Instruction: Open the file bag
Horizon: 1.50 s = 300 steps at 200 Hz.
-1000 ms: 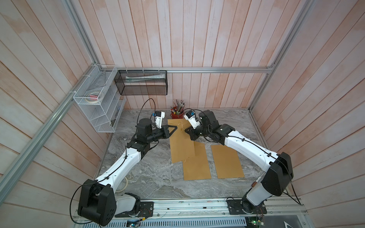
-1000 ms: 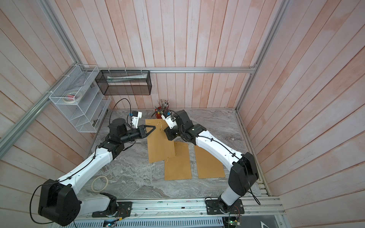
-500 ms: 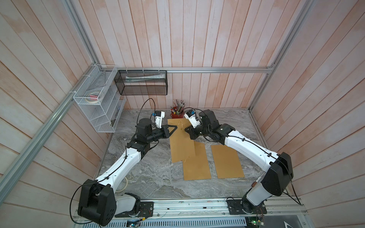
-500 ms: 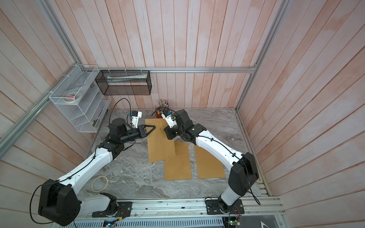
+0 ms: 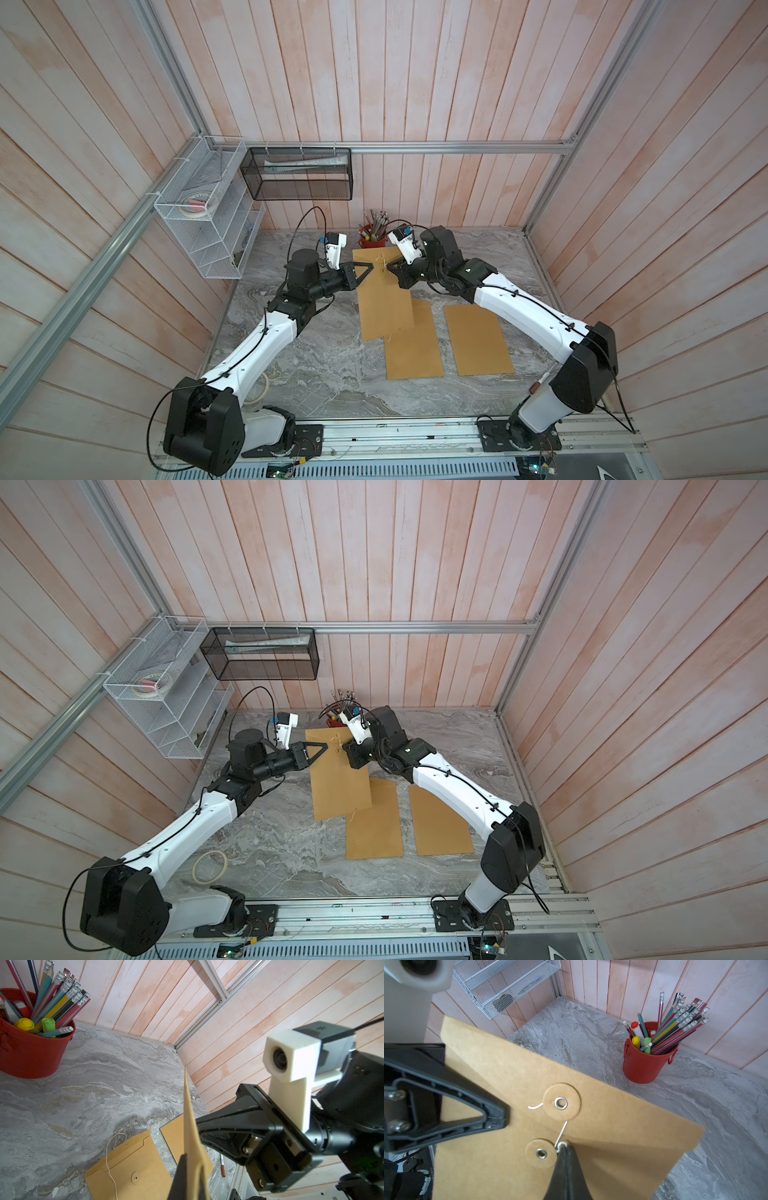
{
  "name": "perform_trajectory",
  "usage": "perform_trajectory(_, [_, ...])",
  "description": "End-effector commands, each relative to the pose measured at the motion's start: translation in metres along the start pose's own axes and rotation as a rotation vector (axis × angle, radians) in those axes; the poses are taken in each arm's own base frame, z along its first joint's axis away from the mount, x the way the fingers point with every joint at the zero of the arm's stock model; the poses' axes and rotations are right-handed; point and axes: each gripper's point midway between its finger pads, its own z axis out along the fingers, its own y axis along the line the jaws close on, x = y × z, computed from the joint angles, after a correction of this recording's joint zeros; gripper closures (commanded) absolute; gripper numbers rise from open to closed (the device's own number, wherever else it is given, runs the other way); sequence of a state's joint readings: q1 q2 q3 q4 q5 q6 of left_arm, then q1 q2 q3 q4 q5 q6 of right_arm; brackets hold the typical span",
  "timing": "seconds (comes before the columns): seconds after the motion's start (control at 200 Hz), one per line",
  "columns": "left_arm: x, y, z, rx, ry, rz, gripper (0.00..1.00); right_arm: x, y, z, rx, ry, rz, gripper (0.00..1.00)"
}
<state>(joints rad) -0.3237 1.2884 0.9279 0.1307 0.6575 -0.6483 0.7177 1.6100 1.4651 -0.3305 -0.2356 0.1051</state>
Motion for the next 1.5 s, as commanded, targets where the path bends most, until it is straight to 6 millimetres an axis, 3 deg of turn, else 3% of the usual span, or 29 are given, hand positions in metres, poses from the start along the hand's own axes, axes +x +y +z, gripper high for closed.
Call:
perform_trajectory(0.0, [0.008, 0.0, 0.003, 0.026, 0.02, -0.003, 1.0, -0.026, 0.014, -0.016, -0.038, -0.075, -0.007, 1.0])
perform_trajectory(1.105, [0.011, 0.002, 0.005, 0.061, 0.001, -0.032, 1.0, -0.042, 0.041, -0.014, -0.201, -0.119, 0.022, 1.0])
perform_trajectory(1.31, [0.012, 0.001, 0.005, 0.062, 0.002, -0.031, 1.0, -0.035, 0.029, -0.023, -0.118, -0.104, 0.006, 1.0])
perform_trajectory(1.496, [0.008, -0.001, 0.002, 0.041, 0.018, -0.006, 1.0, -0.015, 0.004, -0.035, 0.009, -0.048, -0.028, 0.88])
